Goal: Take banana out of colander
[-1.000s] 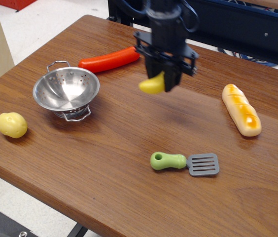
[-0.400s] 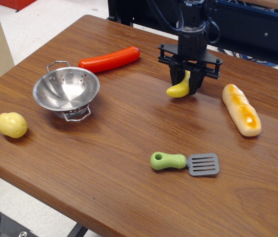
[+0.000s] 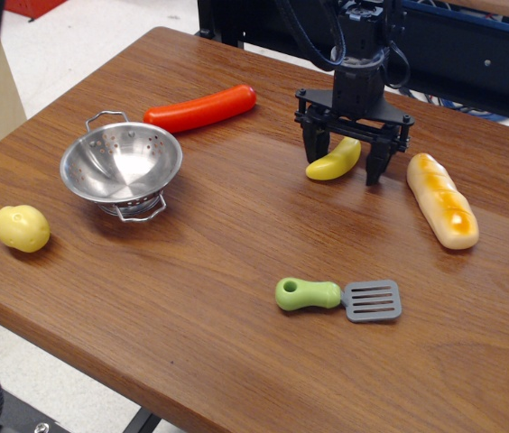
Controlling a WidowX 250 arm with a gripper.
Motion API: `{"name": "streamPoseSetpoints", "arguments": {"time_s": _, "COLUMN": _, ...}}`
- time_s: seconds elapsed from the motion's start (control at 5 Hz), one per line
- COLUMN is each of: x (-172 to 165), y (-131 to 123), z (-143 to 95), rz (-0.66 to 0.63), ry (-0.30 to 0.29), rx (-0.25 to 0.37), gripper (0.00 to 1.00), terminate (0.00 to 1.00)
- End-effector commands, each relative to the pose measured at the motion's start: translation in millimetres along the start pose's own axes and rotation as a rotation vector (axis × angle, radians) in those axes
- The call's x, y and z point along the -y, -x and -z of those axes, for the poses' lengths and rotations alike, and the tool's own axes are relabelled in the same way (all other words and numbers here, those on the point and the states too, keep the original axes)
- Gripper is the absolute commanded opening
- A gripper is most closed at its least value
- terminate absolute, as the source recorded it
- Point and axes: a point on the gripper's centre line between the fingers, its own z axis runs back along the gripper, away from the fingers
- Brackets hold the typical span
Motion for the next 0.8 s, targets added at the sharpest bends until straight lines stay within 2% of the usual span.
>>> {"name": "streamPoseSetpoints", "arguments": {"time_s": 0.0, "x": -3.3, "y": -26.0, "z": -99.1, "rz": -0.052, "ry": 0.057, "rx": 0.188, "gripper": 1.00, "terminate": 0.00}}
{"name": "streamPoseSetpoints", "arguments": {"time_s": 0.4, "x": -3.3, "y": -26.0, "z": -99.1, "rz": -0.052, "ry": 0.057, "rx": 0.188, "gripper": 1.00, "terminate": 0.00}}
{"name": "streamPoseSetpoints", "arguments": {"time_s": 0.6, "x": -3.3, "y": -26.0, "z": -99.1, "rz": -0.052, "ry": 0.057, "rx": 0.188, "gripper": 1.00, "terminate": 1.00}}
